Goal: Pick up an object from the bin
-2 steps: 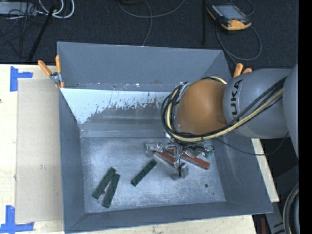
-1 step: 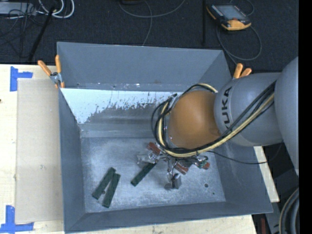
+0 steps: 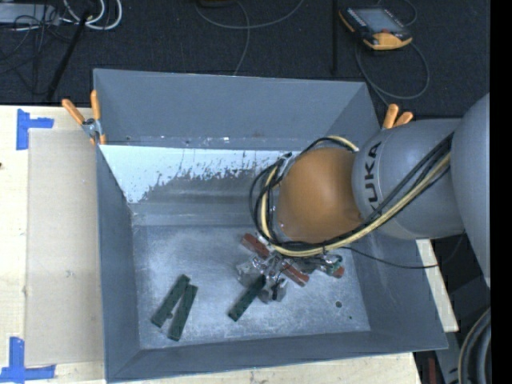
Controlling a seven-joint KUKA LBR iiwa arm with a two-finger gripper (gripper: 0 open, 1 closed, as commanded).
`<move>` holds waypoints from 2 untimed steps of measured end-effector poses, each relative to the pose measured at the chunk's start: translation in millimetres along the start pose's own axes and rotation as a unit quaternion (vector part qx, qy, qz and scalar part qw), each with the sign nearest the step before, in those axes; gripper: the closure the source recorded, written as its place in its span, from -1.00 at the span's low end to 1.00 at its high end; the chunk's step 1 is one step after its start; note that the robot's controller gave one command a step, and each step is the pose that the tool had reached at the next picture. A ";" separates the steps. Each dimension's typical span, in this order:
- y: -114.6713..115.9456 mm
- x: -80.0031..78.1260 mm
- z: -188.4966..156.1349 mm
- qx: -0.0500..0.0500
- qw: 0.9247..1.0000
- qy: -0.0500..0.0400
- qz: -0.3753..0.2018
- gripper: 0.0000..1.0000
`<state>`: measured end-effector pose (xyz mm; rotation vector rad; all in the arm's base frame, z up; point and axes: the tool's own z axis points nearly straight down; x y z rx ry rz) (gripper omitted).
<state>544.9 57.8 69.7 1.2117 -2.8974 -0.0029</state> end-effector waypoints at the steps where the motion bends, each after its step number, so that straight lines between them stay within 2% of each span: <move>1: 13.8 -6.4 -112.4 0.003 1.000 -0.003 -0.022 1.00; 2: 1.9 -15.6 -176.9 0.004 0.999 -0.003 -0.042 1.00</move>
Offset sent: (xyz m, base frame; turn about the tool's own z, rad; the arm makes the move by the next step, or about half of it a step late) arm -0.0066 0.0121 0.1084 -0.0442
